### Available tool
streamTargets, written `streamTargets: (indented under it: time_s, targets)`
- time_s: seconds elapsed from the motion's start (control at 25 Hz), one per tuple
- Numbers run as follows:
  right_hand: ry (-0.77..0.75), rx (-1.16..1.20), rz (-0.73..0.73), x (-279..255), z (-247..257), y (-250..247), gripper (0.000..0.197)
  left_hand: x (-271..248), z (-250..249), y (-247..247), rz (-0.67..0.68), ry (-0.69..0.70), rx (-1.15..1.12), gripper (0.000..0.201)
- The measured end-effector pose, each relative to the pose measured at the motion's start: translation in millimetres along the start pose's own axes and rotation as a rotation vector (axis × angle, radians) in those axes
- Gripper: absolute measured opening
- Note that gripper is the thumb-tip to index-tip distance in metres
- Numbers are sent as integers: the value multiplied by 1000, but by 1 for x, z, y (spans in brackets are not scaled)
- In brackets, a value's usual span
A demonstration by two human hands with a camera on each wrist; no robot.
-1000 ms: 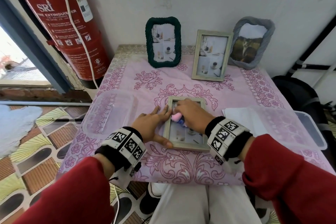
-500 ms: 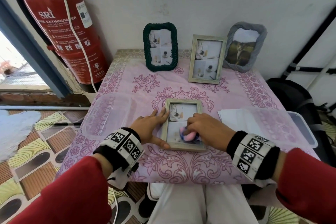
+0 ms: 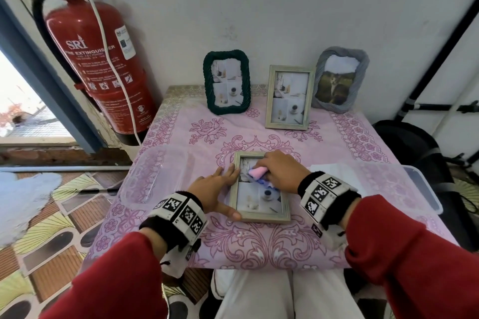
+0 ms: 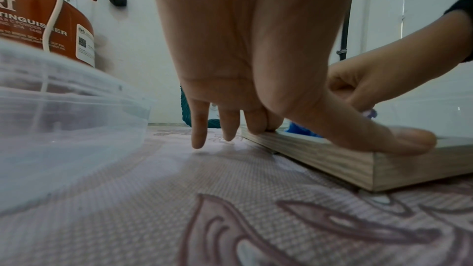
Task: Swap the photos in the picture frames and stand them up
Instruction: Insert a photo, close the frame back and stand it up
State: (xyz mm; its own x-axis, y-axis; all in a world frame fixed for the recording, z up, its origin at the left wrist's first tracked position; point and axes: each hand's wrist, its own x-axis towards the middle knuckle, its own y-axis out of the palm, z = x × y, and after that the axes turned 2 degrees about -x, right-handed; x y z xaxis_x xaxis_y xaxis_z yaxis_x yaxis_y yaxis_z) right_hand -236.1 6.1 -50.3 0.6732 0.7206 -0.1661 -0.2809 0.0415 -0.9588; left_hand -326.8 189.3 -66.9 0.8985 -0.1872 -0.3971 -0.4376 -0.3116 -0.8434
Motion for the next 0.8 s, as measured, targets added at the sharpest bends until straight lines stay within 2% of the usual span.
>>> streamTargets:
  time_s: [0.16,0.28,0.36,0.44,0.48,0.6,0.72,0.8]
  targets:
    - [80,249,-1,-13,-2,1,34,-2,-4,-3,1,-12,-4,113]
    - [125,483,-35,-22,-3,3,31,0,-9,-8,-87,-16,-44,104]
    - [118,573,-143,-26,-2,6,26,4,-15,-7,-254,-19,-160,78]
    - [125,614,-259,-29,-2,8,19,10,-23,-5,-443,-54,-398,49]
    - [139,622,-306,-31,-2,9,17,14,-28,-5,-494,-85,-517,39]
    - [252,577,-377,-34,-5,16,31,24,-39,-1,-475,-168,-700,34]
    - [394,615,-332,-36,-6,21,47,32,-43,4,-471,-176,-763,37]
    - [407,674,-305,-37,-9,23,50,34,-44,6,-484,-143,-827,37]
